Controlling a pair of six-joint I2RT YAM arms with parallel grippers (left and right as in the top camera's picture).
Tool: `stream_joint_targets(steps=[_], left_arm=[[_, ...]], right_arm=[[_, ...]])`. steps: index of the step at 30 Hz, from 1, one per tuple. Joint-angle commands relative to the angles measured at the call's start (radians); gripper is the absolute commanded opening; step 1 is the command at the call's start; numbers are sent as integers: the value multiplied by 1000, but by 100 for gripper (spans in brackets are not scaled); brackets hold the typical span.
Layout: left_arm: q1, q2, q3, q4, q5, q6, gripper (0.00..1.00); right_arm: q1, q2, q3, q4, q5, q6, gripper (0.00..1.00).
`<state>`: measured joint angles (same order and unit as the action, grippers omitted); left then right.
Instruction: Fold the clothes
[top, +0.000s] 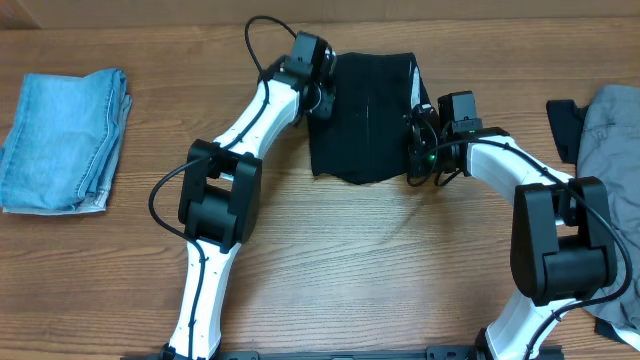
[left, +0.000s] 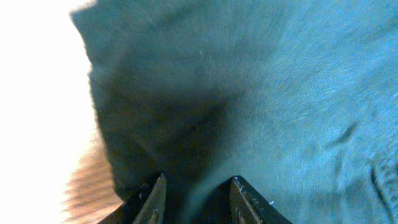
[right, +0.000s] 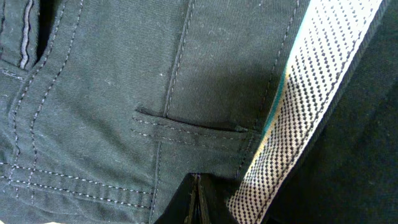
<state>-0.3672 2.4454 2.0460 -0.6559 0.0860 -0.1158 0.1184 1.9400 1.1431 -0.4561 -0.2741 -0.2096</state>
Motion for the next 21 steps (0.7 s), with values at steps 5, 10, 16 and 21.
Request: stream_joint_targets(steps=[5, 10, 16, 21], left_arm=[[-13, -48, 202, 40, -22, 19, 32], [-13, 87, 199, 151, -13, 19, 28], [-12, 230, 199, 180, -16, 15, 26], [-9, 201, 245, 218, -17, 15, 32]], right_arm=[[-3, 21, -31, 3, 45, 4, 4], [-3, 21, -31, -5, 45, 5, 4], [-2, 20, -31, -8, 23, 61, 4], [-2, -8, 62, -50, 14, 83, 4]])
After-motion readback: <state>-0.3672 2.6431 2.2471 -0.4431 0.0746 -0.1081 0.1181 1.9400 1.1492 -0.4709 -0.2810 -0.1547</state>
